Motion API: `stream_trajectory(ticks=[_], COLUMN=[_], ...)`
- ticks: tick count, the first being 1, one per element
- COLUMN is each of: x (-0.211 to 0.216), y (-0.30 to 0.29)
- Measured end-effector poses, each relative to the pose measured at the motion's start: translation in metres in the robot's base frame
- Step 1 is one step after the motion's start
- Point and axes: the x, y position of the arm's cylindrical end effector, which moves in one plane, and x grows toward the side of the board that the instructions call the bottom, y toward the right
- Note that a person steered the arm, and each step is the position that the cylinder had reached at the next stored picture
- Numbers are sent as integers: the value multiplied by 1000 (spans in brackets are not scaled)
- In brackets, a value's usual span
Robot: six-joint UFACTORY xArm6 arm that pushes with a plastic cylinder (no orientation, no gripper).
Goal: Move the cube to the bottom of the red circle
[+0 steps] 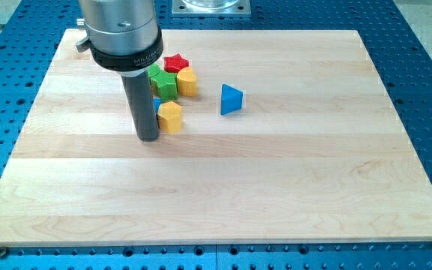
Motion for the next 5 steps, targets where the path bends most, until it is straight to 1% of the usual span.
stream_trajectory(ticks=[3,4,5], x=[-9,7,46], y=[-2,3,31])
